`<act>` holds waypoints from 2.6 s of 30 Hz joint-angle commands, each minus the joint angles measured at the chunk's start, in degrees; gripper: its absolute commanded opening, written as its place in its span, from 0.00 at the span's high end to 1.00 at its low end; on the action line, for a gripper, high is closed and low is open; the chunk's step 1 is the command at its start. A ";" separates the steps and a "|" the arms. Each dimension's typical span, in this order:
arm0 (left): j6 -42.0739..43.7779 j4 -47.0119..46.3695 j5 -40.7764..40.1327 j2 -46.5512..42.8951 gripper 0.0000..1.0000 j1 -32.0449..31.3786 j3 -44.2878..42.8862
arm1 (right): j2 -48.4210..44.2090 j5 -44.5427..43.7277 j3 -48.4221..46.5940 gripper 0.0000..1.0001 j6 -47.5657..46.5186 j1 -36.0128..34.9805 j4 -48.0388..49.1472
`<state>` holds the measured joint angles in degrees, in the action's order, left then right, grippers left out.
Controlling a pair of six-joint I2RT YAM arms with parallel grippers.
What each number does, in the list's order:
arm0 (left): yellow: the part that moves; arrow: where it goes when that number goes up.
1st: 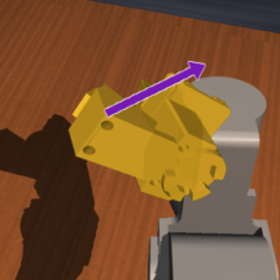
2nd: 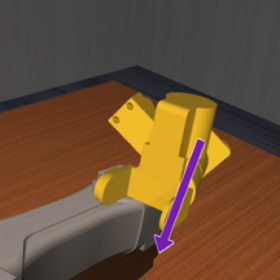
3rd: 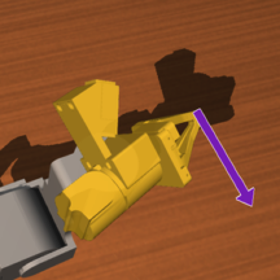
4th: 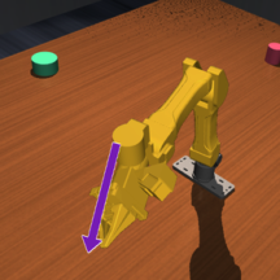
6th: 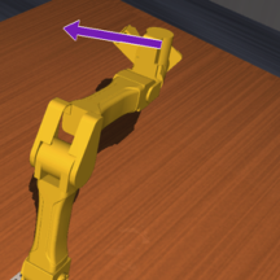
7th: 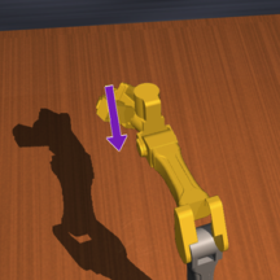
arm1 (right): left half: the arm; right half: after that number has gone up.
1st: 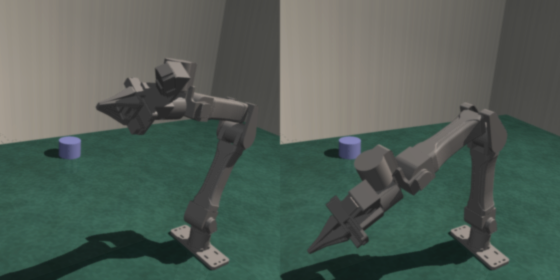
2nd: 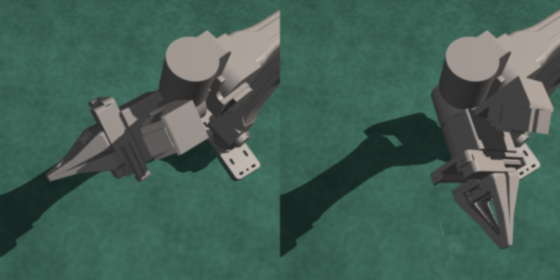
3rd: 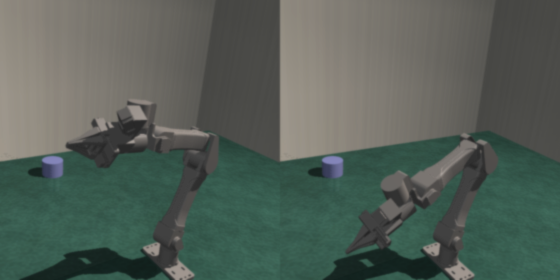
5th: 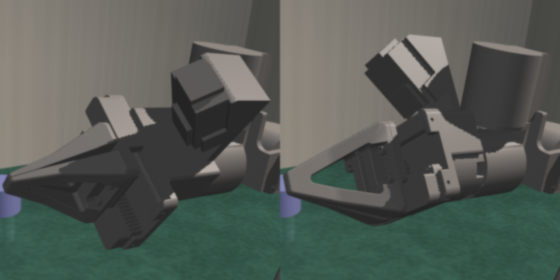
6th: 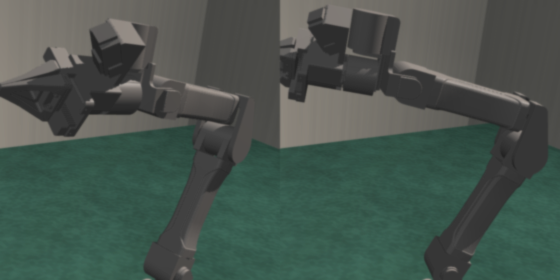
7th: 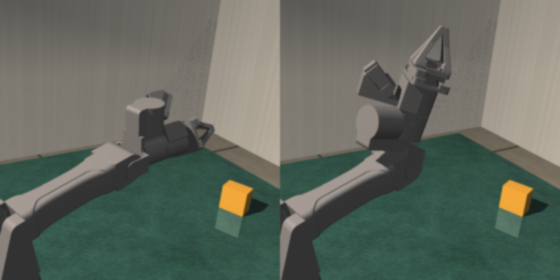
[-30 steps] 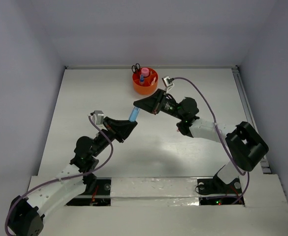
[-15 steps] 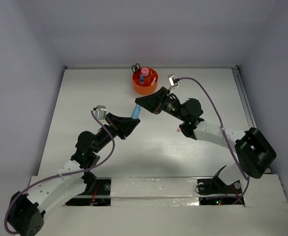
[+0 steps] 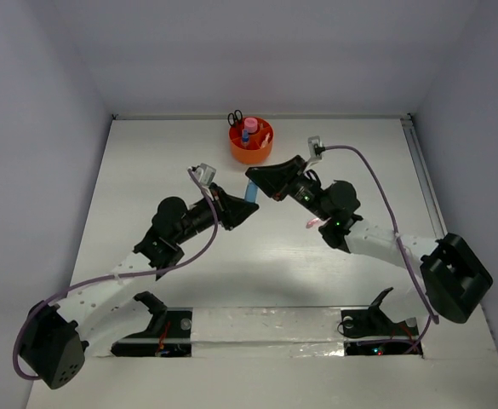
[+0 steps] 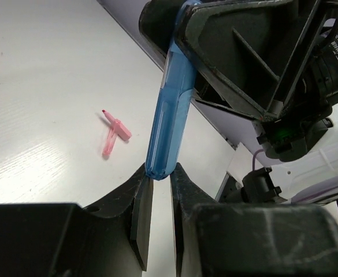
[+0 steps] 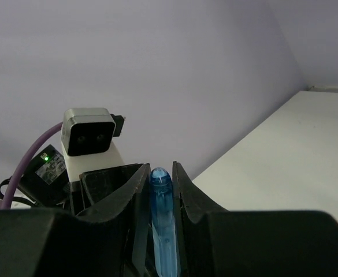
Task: Sort the stationery into containers
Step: Close the pen cap on the pen, then place the pen in the storage box.
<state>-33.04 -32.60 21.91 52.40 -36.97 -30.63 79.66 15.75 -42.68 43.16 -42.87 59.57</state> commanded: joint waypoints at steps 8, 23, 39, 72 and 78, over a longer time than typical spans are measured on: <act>3.41 -8.81 -10.39 -5.28 0.62 0.94 -3.83 | -4.07 5.97 -1.09 1.00 -5.36 -3.81 -26.26; 3.86 4.21 -16.55 -29.55 0.01 0.94 16.92 | 13.58 -2.02 -22.09 1.00 -4.30 16.24 -21.69; 9.92 -2.12 -16.82 -25.42 0.01 0.94 21.05 | 41.98 -23.92 -47.23 1.00 -12.04 18.53 -20.55; 9.13 -3.44 -15.41 -22.35 0.01 0.94 20.79 | 21.44 -21.11 -33.56 0.65 -16.08 18.53 -35.20; 8.08 -3.70 -13.74 -20.41 0.01 0.94 20.17 | 1.05 -22.78 -12.10 0.92 -12.66 19.76 -59.63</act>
<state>-24.43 -33.23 6.37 31.07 -36.25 -9.34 86.74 -6.07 -62.83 28.99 -24.08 16.32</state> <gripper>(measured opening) 0.990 0.086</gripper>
